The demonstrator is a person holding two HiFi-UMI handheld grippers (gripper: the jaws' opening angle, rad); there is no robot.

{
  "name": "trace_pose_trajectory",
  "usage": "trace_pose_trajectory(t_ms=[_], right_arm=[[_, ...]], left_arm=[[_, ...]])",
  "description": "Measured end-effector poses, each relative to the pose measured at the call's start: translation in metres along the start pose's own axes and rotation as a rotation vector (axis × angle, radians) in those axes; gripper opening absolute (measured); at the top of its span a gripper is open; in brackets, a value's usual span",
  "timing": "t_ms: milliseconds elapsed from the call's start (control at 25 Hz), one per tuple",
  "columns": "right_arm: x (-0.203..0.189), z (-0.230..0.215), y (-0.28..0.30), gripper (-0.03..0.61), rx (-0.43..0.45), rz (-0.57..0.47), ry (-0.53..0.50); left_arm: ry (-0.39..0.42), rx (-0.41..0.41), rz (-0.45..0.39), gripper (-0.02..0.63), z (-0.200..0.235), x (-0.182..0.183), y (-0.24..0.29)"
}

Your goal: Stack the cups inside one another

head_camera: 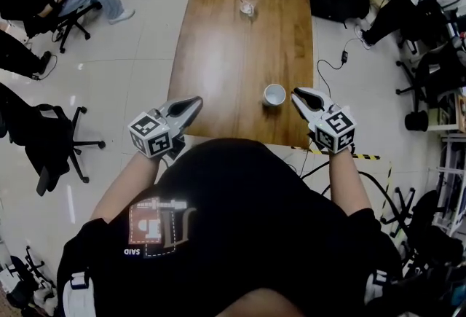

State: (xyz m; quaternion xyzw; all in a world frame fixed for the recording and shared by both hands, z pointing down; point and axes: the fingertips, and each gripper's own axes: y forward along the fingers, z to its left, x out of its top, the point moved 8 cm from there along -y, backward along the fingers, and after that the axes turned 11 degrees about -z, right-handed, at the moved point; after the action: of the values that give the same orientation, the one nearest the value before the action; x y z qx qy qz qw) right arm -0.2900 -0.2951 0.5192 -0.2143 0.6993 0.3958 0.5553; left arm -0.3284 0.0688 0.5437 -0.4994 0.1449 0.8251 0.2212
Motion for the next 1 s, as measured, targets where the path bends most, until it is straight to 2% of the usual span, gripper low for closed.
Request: trace_pose_trajectory(t_ms=[160,280,400,520,720,1000], right_arm=[[-0.060,0.009,-0.022,0.035,-0.065,-0.107,0.279],[-0.100,0.019,-0.025,0.017,-0.127,-0.124,0.388],[-0.119,0.024,-0.025,0.014,-0.150,-0.134,0.463],[-0.117,0.026,-0.025,0.014,-0.132,-0.159,0.494],[-0.088,0.012,-0.027,0.014,-0.120,-0.229,0.456],[-0.077,0.007,-0.019,0.012,-0.088,-0.229,0.436]], left_arm=[[0.004,0.014,-0.026,0.002,0.007,0.006,0.003],[0.014,0.023,-0.022,0.002,0.010,0.005,0.004],[0.008,0.031,-0.013,0.002,0.012,-0.001,0.004],[-0.009,0.039,-0.002,0.002,0.011,-0.010,0.001],[-0.021,0.053,-0.010,0.002,0.012,-0.010,-0.004],[-0.020,0.067,-0.023,0.002,0.012,-0.008,-0.009]])
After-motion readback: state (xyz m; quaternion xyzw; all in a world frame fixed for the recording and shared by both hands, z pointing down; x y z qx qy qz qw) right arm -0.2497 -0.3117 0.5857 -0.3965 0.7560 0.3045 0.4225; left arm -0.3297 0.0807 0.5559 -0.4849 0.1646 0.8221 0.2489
